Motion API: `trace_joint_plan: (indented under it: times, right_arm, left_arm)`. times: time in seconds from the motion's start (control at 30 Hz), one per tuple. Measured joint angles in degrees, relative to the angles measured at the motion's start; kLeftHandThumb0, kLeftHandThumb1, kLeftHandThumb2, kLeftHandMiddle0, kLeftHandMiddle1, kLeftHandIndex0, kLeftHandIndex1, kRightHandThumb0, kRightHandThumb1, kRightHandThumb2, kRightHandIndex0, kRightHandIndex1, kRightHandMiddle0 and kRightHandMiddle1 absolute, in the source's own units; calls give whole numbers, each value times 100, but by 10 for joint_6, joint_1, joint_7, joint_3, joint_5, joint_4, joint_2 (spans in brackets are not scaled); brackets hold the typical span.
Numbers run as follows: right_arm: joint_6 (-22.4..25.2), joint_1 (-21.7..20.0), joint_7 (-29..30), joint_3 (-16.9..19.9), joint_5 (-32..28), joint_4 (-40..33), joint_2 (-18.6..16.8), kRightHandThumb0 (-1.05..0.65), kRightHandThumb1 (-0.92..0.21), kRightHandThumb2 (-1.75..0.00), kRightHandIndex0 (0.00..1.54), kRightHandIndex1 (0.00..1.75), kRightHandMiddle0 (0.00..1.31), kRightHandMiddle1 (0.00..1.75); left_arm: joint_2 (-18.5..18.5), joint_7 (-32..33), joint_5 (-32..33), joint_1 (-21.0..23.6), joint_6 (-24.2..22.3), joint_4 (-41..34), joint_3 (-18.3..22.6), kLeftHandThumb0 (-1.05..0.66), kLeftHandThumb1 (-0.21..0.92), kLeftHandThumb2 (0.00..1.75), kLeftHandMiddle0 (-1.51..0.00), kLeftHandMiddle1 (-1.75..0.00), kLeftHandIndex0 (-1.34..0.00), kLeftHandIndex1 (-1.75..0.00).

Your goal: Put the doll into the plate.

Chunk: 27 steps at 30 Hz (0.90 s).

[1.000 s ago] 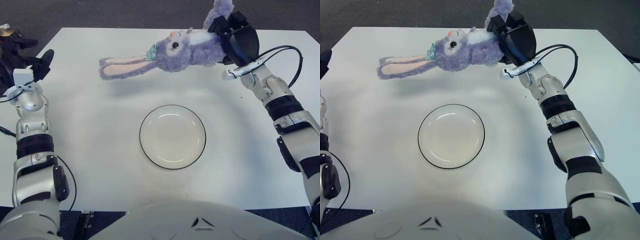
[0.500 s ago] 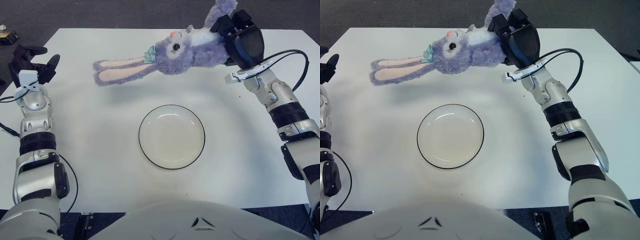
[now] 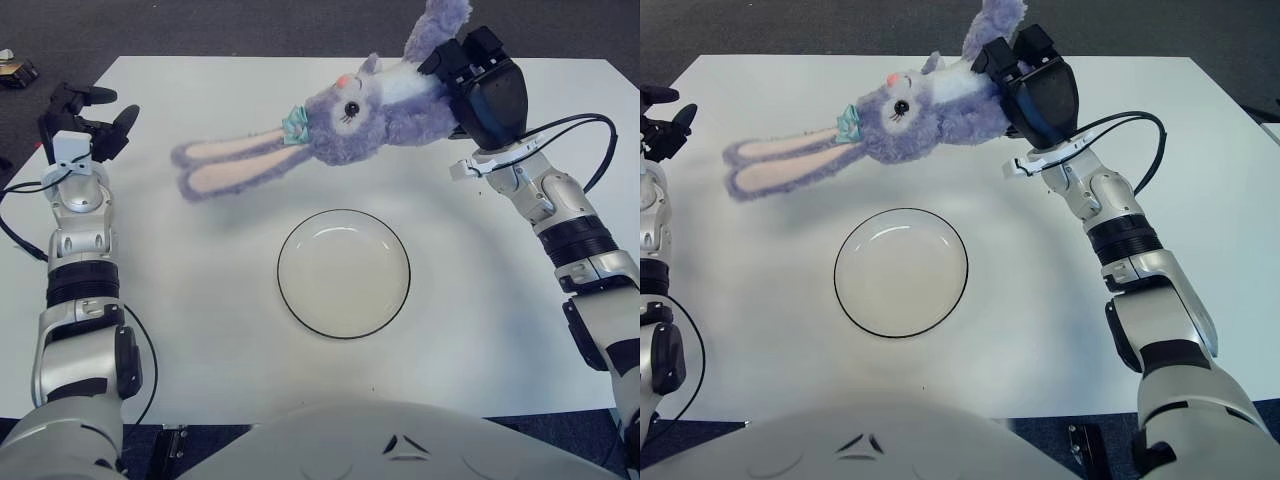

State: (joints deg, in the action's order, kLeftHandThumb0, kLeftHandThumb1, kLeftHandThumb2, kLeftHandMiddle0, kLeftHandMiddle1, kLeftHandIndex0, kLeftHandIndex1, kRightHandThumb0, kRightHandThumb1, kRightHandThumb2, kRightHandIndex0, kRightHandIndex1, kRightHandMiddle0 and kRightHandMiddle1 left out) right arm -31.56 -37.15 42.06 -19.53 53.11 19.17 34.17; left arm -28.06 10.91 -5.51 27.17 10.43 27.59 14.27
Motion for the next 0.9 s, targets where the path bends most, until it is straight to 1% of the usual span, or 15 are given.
trace_joint_plan:
  times: [0.13, 0.33, 0.5, 0.53, 0.57, 0.6, 0.67, 0.73, 0.9]
  right_arm:
    - [-7, 9, -10, 5, -2, -18, 4, 42, -48, -110, 48, 175, 61, 175]
    - [-37, 39, -36, 19, -8, -60, 20, 41, -50, -107, 46, 175, 62, 175]
    - [-65, 59, -59, 23, -15, -77, 26, 41, -52, -105, 45, 175, 63, 175]
    - [-72, 63, -66, 24, -22, -80, 26, 29, -57, -89, 61, 175, 65, 175]
    - [-79, 68, -74, 25, -31, -83, 27, 21, -63, -74, 72, 175, 67, 175]
    - [-88, 73, -84, 26, -41, -85, 28, 16, -68, -63, 79, 175, 68, 175]
    - [-107, 83, -103, 29, -61, -89, 30, 12, -73, -51, 85, 175, 68, 175]
    - [-126, 93, -122, 33, -83, -92, 32, 9, -77, -44, 88, 175, 68, 175]
    - [-152, 100, -152, 43, -101, -94, 31, 8, -79, -39, 90, 175, 68, 175]
  left_arm:
    - [2, -5, 0, 0, 1, -7, -3, -1, 92, 10, -76, -113, -49, -126]
    - [5, -20, 5, 0, 2, -16, -6, -1, 92, 10, -76, -111, -49, -128]
    - [11, -33, 11, 0, -1, -32, -7, -1, 92, 10, -77, -110, -49, -130]
    - [12, -36, 12, 0, -2, -35, -8, -1, 92, 10, -77, -109, -48, -131]
    - [14, -38, 14, 0, -4, -38, -8, -1, 92, 10, -77, -108, -48, -131]
    - [15, -41, 16, 0, -6, -41, -9, -1, 92, 10, -77, -108, -48, -132]
    - [18, -44, 17, 0, -9, -46, -10, -1, 92, 10, -77, -107, -48, -133]
    - [21, -47, 19, 0, -12, -48, -12, -1, 92, 10, -77, -107, -48, -133]
    - [26, -51, 20, 0, -17, -49, -13, -1, 92, 10, -77, -106, -48, -133]
